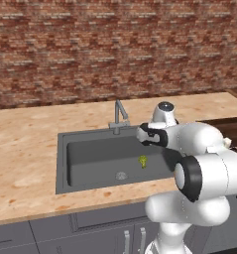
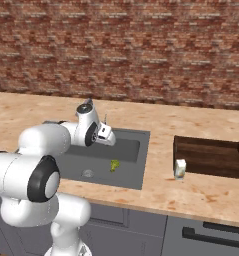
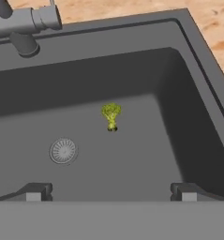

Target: Pick up all produce items and place them in the sink. Turn on the sink faucet to wash them. Then turn the sink off and put them in the tray.

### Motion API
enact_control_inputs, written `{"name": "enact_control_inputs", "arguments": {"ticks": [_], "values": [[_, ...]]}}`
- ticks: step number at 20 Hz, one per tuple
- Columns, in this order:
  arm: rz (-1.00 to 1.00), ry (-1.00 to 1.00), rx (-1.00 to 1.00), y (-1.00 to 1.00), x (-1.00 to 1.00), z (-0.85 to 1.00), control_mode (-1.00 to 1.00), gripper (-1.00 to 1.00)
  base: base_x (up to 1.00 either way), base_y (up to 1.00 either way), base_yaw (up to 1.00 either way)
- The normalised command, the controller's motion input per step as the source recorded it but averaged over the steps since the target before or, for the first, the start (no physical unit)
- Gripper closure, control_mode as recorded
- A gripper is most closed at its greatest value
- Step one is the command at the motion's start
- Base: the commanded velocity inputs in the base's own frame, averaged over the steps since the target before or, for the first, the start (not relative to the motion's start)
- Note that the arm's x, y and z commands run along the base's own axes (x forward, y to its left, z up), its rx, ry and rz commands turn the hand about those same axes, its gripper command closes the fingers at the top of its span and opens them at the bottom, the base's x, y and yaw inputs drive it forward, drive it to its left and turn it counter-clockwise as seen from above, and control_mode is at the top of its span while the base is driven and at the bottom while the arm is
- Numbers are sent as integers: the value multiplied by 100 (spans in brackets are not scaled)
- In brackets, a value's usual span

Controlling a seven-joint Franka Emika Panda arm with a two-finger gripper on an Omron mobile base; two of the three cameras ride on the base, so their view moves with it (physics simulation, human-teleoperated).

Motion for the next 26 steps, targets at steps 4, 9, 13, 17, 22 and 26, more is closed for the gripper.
{"name": "enact_control_inputs", "arguments": {"ticks": [4,9,13,17,22,26], "values": [[0,0,2,-9,22,-17,-100,-100,0,0,0],[0,0,2,-5,21,-20,-100,-100,0,0,0],[0,0,2,-5,19,-20,-100,-100,0,0,0],[0,0,1,-2,19,-22,-100,-100,0,0,0],[0,0,0,0,17,-22,-100,-100,0,0,0],[0,0,0,-1,13,-24,-100,-100,0,0,0]]}}
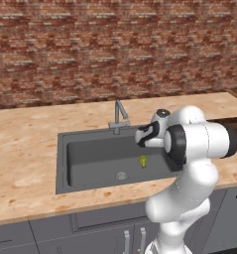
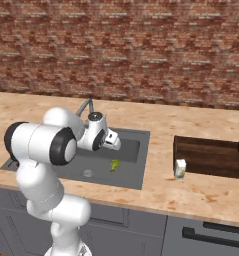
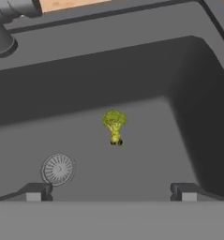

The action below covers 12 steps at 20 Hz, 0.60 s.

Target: Pick up all produce items and place them in the sink. Turn on the sink faucet to wash them. Then turn the sink off and put them in the tray.

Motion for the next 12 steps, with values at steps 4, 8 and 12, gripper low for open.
{"name": "enact_control_inputs", "arguments": {"ticks": [4,8,12], "values": [[0,0,0,-2,13,-27,-100,-100,0,0,0],[0,0,0,0,12,-26,-100,-100,0,0,0],[0,0,0,-4,13,-24,-100,-100,0,0,0]]}}
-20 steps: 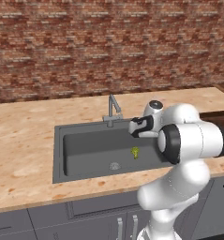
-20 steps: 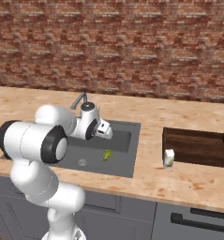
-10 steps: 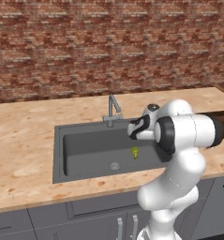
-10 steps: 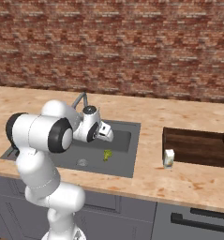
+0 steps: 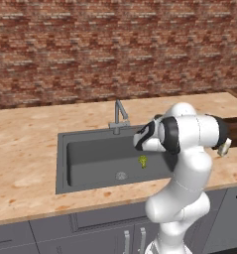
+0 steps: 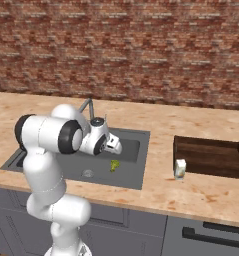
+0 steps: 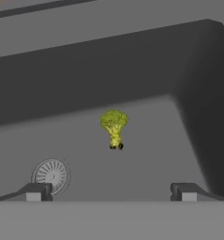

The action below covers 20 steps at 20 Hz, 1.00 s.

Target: Pick up all produce items and place them in the sink. Turn on the sink faucet to wash them. Then turn the sink off and put them in the tray.

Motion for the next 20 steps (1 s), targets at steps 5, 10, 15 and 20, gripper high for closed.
{"name": "enact_control_inputs", "arguments": {"ticks": [5,10,15,20], "values": [[0,0,0,-4,14,-26,-100,-100,0,0,0],[0,0,0,-4,13,-29,-100,-100,0,0,0],[0,0,0,-2,12,-29,-100,-100,0,0,0],[0,0,0,-6,10,-28,-100,-100,0,0,0]]}}
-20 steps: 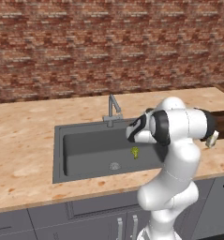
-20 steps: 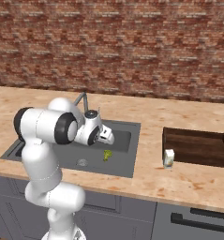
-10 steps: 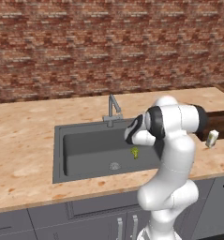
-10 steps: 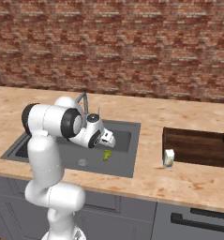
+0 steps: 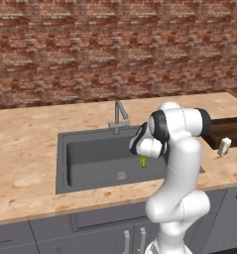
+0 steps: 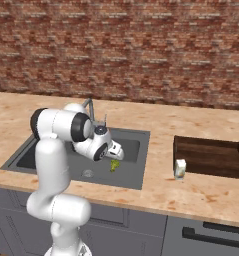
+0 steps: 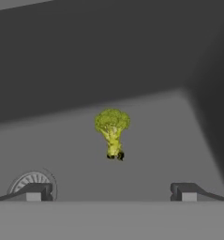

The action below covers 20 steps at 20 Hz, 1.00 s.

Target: Pick up all produce items and place them in the sink. Turn on the sink faucet to wash them. Then turn the sink off and put them in the tray.

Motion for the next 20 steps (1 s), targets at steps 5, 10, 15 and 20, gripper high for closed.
{"name": "enact_control_inputs", "arguments": {"ticks": [5,10,15,20], "values": [[0,0,0,-3,12,-25,-100,-100,0,0,0],[0,0,0,-2,10,-25,-100,-100,0,0,0],[0,0,0,-3,9,-23,-100,-100,0,0,0],[0,0,0,-4,6,-23,-100,-100,0,0,0]]}}
